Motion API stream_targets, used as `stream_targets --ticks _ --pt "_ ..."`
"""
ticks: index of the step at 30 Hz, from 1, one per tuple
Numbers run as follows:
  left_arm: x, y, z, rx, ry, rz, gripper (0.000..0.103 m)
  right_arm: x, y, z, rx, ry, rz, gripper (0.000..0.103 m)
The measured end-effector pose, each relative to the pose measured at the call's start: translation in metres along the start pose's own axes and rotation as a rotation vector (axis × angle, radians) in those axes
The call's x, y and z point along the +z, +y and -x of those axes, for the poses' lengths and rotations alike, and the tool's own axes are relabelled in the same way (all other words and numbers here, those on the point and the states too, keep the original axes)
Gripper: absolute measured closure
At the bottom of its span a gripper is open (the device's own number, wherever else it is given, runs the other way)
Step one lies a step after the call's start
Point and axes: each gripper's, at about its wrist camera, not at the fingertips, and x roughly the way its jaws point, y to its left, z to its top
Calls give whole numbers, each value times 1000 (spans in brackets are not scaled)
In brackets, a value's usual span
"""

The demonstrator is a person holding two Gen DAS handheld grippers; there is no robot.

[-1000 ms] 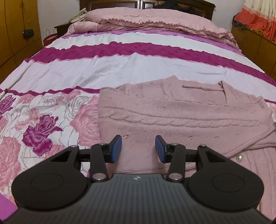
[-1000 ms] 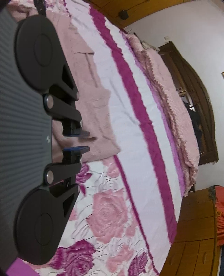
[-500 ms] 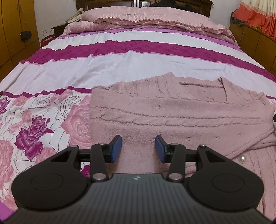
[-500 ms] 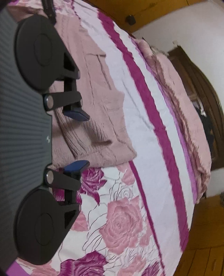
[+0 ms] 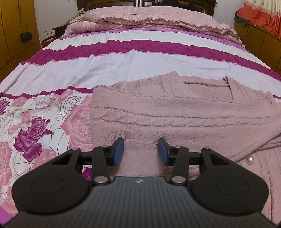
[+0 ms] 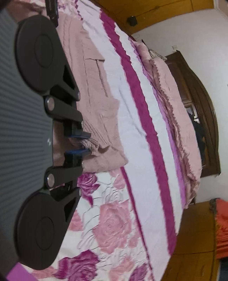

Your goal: Fold small clothes

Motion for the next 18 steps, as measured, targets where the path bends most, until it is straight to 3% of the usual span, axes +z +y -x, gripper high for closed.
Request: stream_targets --ticks 4,8,11,13,18 --pt "-2 -1 -4 -1 2 -6 51 -13 -9 -19 -12 98 -32 86" --pt "-3 1 -3 -6 1 -6 50 -15 -6 -20 -25 95 -37 81" --pt "-2 1 2 6 4 4 50 -11 -2 -12 -5 95 -32 60" --pt "-5 0 10 25 -5 -15 50 -11 2 -3 13 79 -15 40" --pt "-13 0 40 26 -34 -37 50 -11 14 24 63 65 60 39"
